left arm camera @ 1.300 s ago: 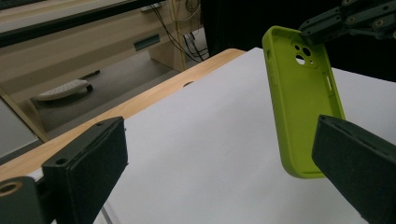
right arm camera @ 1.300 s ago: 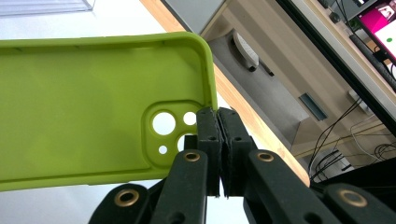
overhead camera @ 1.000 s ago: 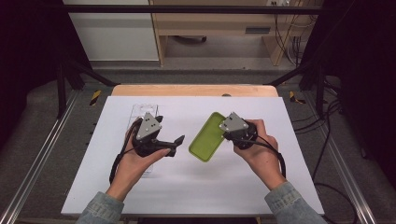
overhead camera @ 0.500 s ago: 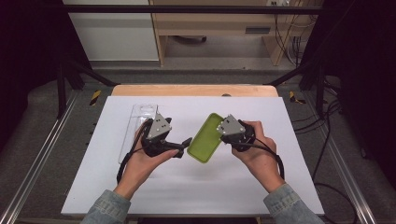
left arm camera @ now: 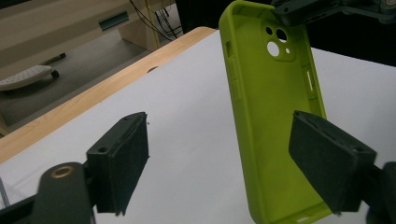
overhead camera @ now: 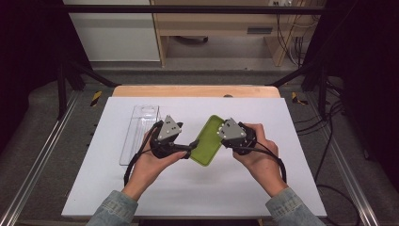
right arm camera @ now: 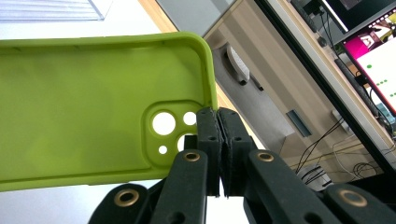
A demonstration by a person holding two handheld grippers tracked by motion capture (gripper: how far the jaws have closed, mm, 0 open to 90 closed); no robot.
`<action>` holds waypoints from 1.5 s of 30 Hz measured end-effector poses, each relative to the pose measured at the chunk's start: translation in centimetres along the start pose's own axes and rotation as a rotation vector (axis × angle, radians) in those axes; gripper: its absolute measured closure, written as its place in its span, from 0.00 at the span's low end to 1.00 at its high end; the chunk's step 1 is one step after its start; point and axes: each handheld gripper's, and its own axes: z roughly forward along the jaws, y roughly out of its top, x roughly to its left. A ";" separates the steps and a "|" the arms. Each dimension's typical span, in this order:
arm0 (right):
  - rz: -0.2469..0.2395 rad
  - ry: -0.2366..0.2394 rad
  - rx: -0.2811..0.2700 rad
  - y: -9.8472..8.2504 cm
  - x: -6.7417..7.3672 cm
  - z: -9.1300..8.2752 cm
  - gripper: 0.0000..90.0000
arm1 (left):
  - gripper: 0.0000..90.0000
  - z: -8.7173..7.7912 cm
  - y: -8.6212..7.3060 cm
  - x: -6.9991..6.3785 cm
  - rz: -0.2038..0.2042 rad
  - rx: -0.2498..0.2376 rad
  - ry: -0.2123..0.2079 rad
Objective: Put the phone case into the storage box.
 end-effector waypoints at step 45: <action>-0.062 0.011 -0.032 0.8 1.6 -0.6 0.98 | 0.47 1.2 0.4 -0.9 -0.058 0.033 -0.066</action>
